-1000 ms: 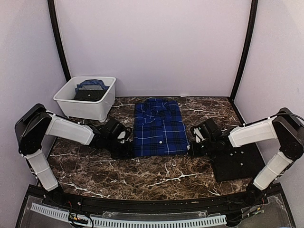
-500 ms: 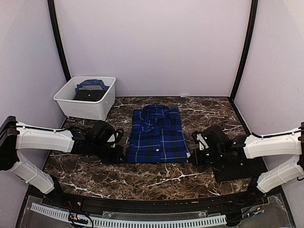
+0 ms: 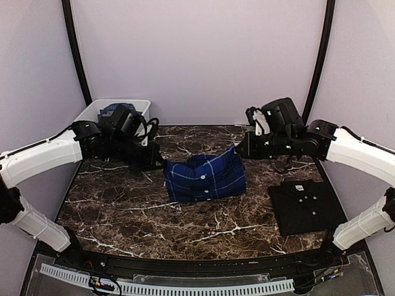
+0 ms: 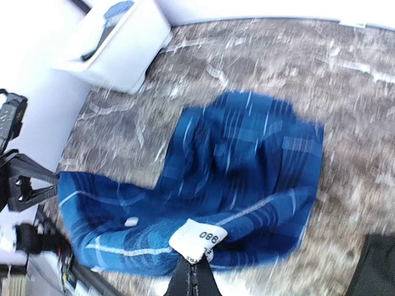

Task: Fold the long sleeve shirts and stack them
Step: Fold the 2/3-rectangle-folded shirt at the center of the board.

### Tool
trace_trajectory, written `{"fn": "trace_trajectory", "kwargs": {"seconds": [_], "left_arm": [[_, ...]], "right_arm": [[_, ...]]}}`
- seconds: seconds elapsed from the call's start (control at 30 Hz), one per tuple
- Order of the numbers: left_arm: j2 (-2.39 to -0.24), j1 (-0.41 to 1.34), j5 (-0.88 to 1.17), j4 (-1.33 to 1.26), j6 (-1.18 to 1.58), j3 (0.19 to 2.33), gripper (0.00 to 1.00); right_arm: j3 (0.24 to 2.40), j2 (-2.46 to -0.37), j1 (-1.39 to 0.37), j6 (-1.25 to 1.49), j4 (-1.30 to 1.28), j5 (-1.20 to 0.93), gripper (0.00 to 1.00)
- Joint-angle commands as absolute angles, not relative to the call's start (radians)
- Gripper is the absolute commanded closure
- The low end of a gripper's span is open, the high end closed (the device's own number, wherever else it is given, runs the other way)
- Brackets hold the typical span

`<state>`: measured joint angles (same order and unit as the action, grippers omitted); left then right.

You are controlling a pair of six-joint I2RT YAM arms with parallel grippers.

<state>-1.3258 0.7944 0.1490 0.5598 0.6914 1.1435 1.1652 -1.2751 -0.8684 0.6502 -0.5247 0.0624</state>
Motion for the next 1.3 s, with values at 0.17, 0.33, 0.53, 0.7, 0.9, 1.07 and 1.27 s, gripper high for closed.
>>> {"fn": "trace_trajectory", "kwargs": {"seconds": [0.17, 0.33, 0.53, 0.7, 0.9, 1.07, 1.27], "left_arm": [[-1.925, 0.557, 0.212, 0.413, 0.520, 1.526, 1.00], [-2.166, 0.537, 0.204, 0.418, 0.527, 1.750, 1.00], [-2.168, 0.535, 0.192, 0.413, 0.549, 1.774, 1.00], [-2.123, 0.535, 0.171, 0.356, 0.567, 1.751, 1.00], [-2.143, 0.535, 0.176, 0.275, 0.554, 1.755, 1.00], [-2.154, 0.534, 0.167, 0.283, 0.503, 1.774, 0.59], [-2.096, 0.535, 0.178, 0.302, 0.489, 1.712, 0.42]], "right_arm": [[1.334, -1.827, -0.575, 0.525, -0.328, -0.010, 1.00], [1.435, -1.992, -0.518, 0.523, -0.316, -0.037, 1.00], [1.411, -1.964, -0.508, 0.531, -0.315, -0.019, 1.00], [1.370, -1.901, -0.500, 0.539, -0.312, 0.026, 1.00], [1.339, -1.901, -0.475, 0.556, -0.307, 0.032, 1.00], [1.277, -1.890, -0.444, 0.584, -0.289, 0.050, 1.00], [1.239, -1.850, -0.417, 0.577, -0.297, 0.047, 0.98]]}}
